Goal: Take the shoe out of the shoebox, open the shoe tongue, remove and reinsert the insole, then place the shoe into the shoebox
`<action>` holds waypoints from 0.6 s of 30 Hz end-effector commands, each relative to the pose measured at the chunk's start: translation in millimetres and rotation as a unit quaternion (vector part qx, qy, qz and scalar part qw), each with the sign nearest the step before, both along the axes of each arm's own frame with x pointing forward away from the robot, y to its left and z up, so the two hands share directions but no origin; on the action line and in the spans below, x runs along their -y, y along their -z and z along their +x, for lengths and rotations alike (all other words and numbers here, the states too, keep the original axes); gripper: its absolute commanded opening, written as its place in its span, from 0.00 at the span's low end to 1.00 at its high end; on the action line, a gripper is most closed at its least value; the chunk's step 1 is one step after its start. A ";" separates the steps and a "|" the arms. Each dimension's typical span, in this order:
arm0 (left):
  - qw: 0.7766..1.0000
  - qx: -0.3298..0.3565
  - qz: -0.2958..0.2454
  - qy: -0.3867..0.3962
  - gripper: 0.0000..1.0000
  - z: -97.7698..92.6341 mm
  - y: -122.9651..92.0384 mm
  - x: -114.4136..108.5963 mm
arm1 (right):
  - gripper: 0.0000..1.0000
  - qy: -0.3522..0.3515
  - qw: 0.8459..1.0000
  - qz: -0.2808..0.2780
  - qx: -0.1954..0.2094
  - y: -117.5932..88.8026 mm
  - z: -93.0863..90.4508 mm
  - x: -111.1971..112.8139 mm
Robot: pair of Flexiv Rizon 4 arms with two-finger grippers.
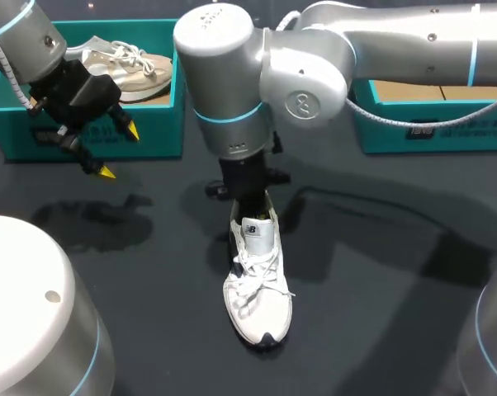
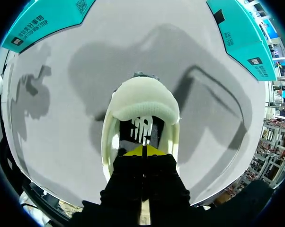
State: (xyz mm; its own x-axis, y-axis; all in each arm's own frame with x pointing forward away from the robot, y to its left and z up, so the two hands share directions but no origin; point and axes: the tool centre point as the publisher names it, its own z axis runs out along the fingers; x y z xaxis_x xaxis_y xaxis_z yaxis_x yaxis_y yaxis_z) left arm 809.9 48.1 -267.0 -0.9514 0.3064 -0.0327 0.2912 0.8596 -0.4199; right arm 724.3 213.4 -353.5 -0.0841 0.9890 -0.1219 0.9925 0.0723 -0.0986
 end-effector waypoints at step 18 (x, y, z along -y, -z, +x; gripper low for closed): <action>1.000 0.000 0.001 0.000 1.00 -0.6 -0.5 -0.3 | 0.36 -0.001 0.998 -0.027 -0.049 -5.9 -21.4 -4.5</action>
